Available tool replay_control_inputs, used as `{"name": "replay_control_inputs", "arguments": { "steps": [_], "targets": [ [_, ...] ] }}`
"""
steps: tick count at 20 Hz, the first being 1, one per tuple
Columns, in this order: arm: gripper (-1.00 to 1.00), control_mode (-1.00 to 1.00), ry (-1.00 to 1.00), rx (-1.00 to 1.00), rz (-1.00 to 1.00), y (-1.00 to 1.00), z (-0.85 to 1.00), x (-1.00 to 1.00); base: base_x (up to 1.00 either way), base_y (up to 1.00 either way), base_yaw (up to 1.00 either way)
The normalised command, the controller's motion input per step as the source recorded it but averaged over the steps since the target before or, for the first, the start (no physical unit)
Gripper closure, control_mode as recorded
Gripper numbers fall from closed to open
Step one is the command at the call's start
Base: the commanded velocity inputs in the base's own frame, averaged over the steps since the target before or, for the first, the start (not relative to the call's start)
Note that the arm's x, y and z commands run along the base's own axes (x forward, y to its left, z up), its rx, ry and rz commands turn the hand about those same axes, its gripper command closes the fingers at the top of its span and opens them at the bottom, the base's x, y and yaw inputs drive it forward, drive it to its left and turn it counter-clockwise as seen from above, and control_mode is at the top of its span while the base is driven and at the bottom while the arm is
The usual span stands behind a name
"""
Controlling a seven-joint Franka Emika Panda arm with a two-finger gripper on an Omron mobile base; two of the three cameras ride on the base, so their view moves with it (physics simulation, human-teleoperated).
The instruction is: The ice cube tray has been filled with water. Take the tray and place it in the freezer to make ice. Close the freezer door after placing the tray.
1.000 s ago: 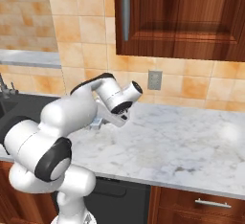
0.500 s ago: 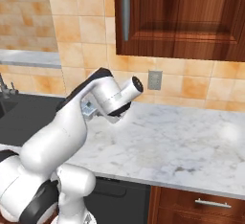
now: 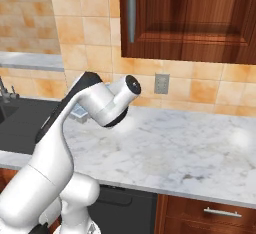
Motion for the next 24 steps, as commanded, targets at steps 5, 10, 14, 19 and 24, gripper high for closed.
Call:
{"name": "replay_control_inputs", "arguments": {
  "steps": [5, 10, 14, 19, 24],
  "targets": [
    [1.00, -1.00, -0.01, -0.04, 0.00, 0.01, 0.55, -0.34, 0.00, 0.00, 0.00],
    [1.00, -1.00, 0.00, -0.04, 0.00, 0.03, 0.48, -0.11, 0.00, 0.00, 0.00],
    [1.00, 1.00, 0.00, 0.00, 0.00, 0.00, 0.00, 0.00, -0.40, 0.08, 0.00],
    [1.00, 1.00, 0.00, 0.00, 0.00, 0.00, 0.00, 0.00, -0.94, 0.00, -0.01],
    [1.00, 1.00, 0.00, 0.00, 0.00, 0.00, 0.00, 0.00, -1.00, 0.00, -0.10]
  ]
}}
